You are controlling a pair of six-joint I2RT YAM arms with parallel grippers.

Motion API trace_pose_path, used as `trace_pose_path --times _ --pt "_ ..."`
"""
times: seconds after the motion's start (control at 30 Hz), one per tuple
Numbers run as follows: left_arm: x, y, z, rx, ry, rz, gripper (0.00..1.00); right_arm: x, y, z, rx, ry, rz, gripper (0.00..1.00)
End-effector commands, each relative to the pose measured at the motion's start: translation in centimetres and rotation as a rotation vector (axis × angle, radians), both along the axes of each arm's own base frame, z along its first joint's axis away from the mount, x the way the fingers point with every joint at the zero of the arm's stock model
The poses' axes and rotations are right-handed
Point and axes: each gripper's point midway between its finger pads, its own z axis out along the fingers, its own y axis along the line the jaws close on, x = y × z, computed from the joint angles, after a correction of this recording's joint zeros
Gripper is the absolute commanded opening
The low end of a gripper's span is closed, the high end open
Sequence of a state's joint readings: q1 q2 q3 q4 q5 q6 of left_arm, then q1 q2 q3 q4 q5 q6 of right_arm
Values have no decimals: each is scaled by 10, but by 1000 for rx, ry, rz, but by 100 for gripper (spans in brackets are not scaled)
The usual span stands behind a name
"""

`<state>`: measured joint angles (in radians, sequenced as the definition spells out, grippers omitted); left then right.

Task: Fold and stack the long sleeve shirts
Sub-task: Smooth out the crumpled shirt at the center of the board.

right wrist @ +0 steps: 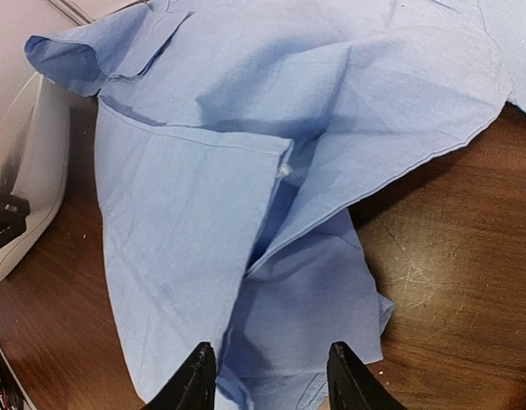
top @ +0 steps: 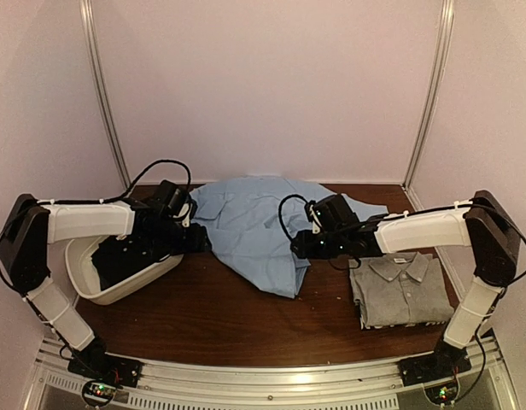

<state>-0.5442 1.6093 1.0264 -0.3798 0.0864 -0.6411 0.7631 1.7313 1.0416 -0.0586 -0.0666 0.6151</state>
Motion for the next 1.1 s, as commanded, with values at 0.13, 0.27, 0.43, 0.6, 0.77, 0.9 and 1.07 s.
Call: trace_pose_path --times 0.13,0.27,0.43,0.6,0.77,0.9,1.07 --pt "12 -10 7 -30 -46 -32 63 -16 17 19 42 -46 32 49" --pt "13 -9 3 -18 -41 -31 63 -16 26 9 42 -26 53 48" --pt "12 -4 -3 4 -33 -15 63 -15 34 3 47 -14 71 35" --pt "16 11 -10 67 -29 31 63 -18 46 11 64 -21 104 12" --pt "31 41 -15 122 -32 119 62 -29 63 27 88 -45 156 0" --pt "49 65 -15 137 -34 176 62 -45 85 39 119 -50 235 0" --pt "78 91 -12 165 -45 232 62 -82 125 41 136 -47 402 0"
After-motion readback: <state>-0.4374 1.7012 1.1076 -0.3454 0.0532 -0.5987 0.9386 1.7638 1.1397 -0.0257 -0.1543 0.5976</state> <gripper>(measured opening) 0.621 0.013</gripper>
